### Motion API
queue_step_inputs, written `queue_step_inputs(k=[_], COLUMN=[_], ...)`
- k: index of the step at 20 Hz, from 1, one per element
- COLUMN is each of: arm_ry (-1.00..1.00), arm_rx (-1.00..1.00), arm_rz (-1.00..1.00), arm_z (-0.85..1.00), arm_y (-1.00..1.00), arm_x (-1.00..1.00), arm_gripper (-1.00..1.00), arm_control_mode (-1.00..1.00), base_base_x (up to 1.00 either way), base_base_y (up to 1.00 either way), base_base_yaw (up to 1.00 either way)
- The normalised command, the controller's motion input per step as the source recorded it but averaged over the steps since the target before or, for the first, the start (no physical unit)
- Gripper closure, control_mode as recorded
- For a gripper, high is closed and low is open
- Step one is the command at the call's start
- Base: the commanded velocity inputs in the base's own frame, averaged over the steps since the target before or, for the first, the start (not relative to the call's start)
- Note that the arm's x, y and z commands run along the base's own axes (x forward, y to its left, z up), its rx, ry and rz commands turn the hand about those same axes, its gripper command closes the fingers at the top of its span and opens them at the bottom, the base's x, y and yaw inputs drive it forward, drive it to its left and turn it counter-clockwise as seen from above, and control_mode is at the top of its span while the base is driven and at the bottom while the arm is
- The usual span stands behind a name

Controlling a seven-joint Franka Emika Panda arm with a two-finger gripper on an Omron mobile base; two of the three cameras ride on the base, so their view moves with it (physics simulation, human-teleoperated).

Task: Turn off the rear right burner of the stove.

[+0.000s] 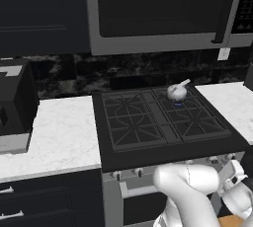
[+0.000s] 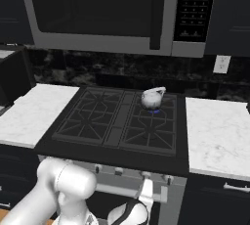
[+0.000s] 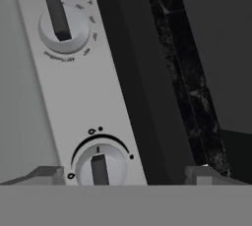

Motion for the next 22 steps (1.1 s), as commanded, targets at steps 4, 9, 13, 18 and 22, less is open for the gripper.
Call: queue_step_inputs(k=[4, 9, 13, 18, 22], arm_ry=[0.02, 0.01, 0.01, 0.0, -0.14], arm_rx=[0.0, 0.0, 0.0, 0.06, 0.01], arm_rz=[0.0, 0.0, 0.0, -0.04, -0.02], arm_z=[-0.01, -0.07, -0.33, -0.4, -0.07], arm_y=[0.0, 0.0, -0.05, -0.04, 0.06], arm_x=[0.18, 0.25, 0.0, -0.16, -0.71], arm_gripper=[-1.0, -1.0, -1.0, -1.0, -1.0], arm_control_mode=[-1.0, -1.0, -1.0, -1.0, -1.0], base_base_x=[0.0, 0.0, 0.0, 0.0, 0.0], base_base_y=[0.0, 0.0, 0.0, 0.0, 0.0], base_base_yaw=[0.0, 0.0, 0.0, 0.0, 0.0])
